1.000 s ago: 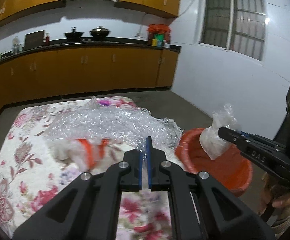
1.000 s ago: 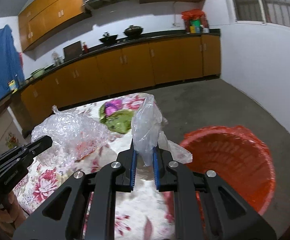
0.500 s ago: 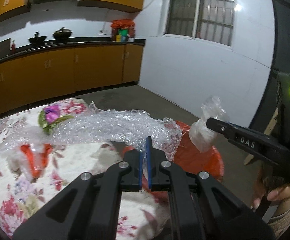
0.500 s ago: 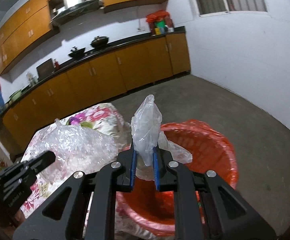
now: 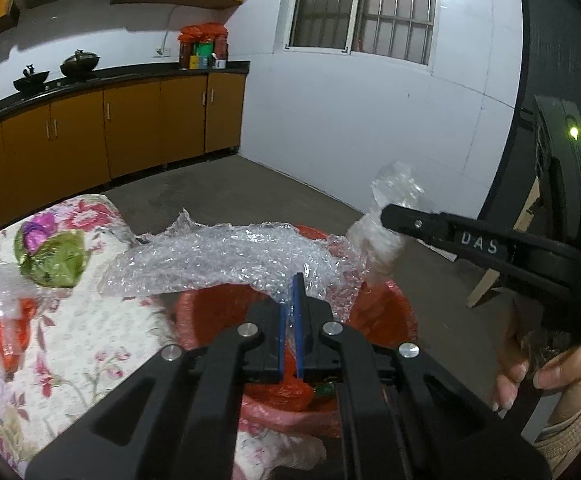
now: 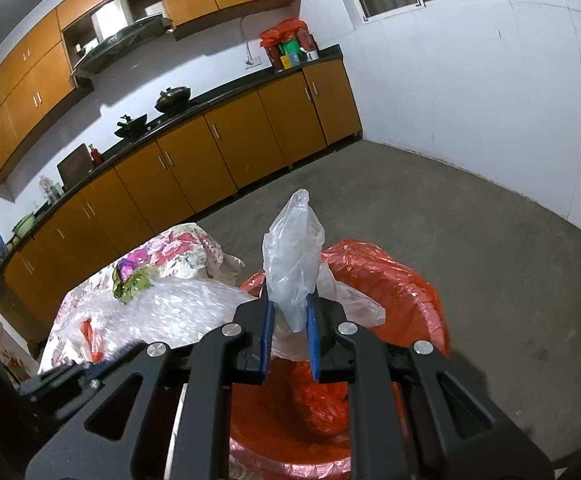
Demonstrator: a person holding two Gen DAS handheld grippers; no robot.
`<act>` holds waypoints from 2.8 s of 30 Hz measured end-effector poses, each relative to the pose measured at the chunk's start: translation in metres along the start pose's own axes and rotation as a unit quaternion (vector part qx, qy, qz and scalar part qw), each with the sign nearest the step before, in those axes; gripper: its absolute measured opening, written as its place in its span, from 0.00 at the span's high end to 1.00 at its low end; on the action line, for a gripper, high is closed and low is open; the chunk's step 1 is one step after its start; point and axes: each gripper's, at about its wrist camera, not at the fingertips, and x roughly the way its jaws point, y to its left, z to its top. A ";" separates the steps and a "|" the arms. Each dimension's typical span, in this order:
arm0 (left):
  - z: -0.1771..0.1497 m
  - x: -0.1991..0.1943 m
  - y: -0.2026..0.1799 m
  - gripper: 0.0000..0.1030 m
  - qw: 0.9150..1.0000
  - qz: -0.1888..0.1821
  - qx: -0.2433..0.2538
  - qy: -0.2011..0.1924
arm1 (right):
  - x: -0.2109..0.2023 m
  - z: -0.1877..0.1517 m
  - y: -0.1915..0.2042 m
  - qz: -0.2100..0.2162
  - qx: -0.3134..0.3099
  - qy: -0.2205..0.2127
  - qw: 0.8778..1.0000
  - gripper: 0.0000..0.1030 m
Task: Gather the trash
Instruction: 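Carry the bubble wrap and clear bag to the basket and release both, then move both open tools back toward the table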
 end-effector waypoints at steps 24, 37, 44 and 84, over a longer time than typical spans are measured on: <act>-0.033 0.004 0.048 0.48 0.997 0.062 -0.033 0.032 | -0.003 0.002 0.001 -0.010 -0.011 -0.006 1.000 0.39; -0.053 -0.059 0.146 0.40 0.973 0.202 -0.114 0.011 | 0.016 -0.014 0.068 0.044 -0.067 0.025 0.996 0.35; -0.067 -0.091 0.190 0.40 0.955 0.255 -0.154 -0.001 | 0.032 -0.027 0.117 0.075 -0.113 0.045 0.990 0.35; -0.126 -0.195 0.323 0.40 0.882 0.381 -0.272 -0.051 | 0.215 -0.095 0.357 0.192 -0.256 0.180 0.930 0.82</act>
